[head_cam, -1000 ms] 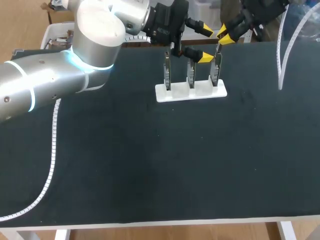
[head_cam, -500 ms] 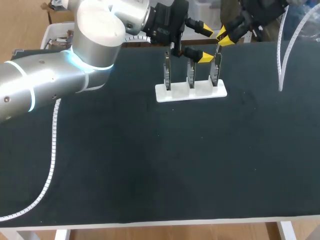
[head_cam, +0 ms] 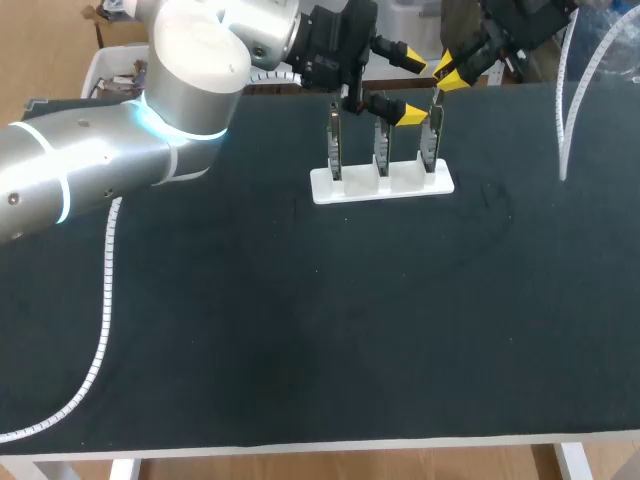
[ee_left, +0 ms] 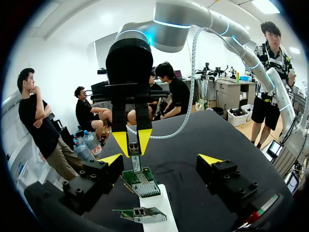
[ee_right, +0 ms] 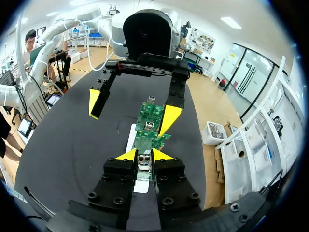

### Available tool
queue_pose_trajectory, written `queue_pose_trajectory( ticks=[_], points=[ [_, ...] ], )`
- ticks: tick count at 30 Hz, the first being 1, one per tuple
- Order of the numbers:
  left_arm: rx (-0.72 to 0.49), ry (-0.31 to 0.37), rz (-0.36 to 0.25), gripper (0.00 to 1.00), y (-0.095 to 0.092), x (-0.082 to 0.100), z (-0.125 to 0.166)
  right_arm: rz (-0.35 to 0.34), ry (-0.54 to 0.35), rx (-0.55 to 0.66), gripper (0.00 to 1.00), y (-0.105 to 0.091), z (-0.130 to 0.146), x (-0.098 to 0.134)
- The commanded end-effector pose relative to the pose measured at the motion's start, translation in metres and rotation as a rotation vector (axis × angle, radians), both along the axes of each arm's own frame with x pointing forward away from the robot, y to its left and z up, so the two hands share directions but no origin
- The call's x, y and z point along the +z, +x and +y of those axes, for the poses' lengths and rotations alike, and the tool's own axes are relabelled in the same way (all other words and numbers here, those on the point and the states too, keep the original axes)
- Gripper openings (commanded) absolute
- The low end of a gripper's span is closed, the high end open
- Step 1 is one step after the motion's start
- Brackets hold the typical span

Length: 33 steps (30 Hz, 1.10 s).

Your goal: Pick up the optical module with the left hand, and insert it into the network port with the right hand.

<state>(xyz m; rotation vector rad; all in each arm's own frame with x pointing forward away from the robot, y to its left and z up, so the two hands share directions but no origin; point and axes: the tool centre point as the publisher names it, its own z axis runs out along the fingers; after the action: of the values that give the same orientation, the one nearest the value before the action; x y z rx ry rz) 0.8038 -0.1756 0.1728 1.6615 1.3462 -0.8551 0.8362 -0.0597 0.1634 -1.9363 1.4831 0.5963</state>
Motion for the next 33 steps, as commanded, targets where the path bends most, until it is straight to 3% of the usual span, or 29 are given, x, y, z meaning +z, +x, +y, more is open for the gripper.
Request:
queue_pose_trajectory(
  ticks=[1,25,33],
  points=[
    [0.001,0.004,0.000,1.00,0.0000,0.0008,-0.0007,0.006,0.001,-0.003,0.00,0.0024,0.0001,-0.0029],
    [0.001,0.004,0.000,1.00,0.0000,0.0008,-0.0007,0.027,0.019,-0.008,0.00,-0.0016,-0.0034,-0.0103],
    [0.001,0.004,0.000,1.00,0.0000,0.0008,-0.0007,0.003,0.019,0.002,0.00,-0.0008,-0.0028,-0.0035]
  ],
)
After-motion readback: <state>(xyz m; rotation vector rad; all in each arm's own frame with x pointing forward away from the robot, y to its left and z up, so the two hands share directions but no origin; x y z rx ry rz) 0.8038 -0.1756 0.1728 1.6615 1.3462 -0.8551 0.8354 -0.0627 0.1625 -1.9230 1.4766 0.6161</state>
